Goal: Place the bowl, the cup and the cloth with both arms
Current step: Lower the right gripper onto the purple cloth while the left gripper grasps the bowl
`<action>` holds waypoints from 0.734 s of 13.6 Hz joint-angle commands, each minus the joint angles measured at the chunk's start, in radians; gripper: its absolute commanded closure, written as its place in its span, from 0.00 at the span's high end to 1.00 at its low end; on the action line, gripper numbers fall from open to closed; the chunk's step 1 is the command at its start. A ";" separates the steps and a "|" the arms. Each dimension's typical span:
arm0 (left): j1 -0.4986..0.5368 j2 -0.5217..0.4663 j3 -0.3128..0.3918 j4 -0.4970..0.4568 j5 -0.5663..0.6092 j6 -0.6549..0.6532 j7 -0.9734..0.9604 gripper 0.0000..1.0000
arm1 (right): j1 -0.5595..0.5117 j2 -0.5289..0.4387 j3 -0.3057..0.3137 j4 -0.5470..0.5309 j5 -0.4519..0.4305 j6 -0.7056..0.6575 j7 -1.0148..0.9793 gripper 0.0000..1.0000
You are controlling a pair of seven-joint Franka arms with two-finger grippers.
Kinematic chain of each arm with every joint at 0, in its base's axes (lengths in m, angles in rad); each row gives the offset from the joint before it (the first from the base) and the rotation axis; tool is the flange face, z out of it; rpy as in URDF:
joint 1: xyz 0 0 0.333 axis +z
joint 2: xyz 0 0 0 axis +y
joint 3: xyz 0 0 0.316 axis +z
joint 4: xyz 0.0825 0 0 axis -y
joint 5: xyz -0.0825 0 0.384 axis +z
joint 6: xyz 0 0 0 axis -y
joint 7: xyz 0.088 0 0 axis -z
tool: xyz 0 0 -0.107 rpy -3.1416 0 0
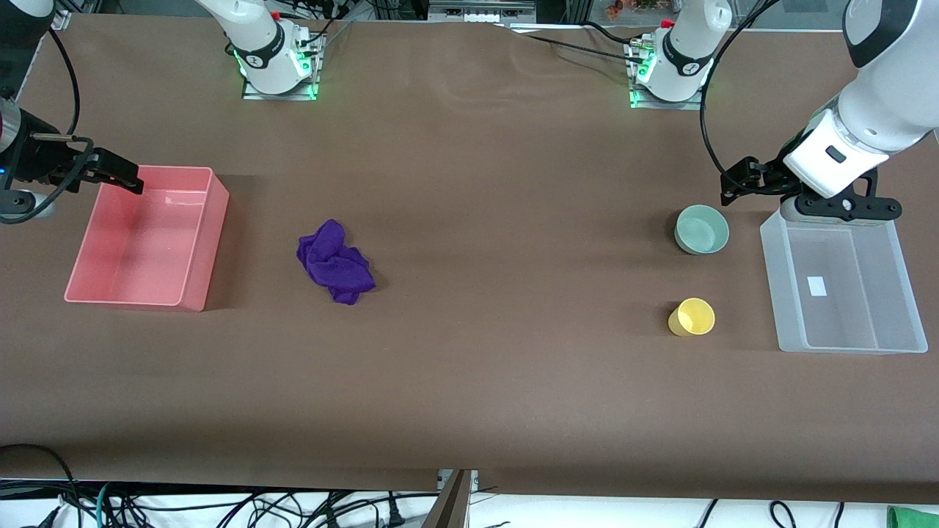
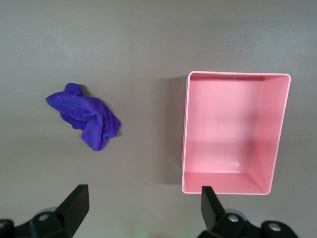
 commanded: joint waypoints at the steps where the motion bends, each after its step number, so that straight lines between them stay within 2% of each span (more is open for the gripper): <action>1: -0.001 0.002 0.001 0.011 0.017 -0.016 -0.008 1.00 | -0.004 0.003 0.002 0.017 0.006 -0.010 -0.012 1.00; 7: 0.007 0.015 0.001 0.012 0.015 -0.023 -0.010 1.00 | -0.006 0.003 0.002 0.017 0.006 -0.007 -0.014 1.00; 10: 0.021 0.069 0.001 0.006 0.009 -0.138 0.022 1.00 | -0.004 0.006 0.003 0.017 0.007 0.000 -0.014 1.00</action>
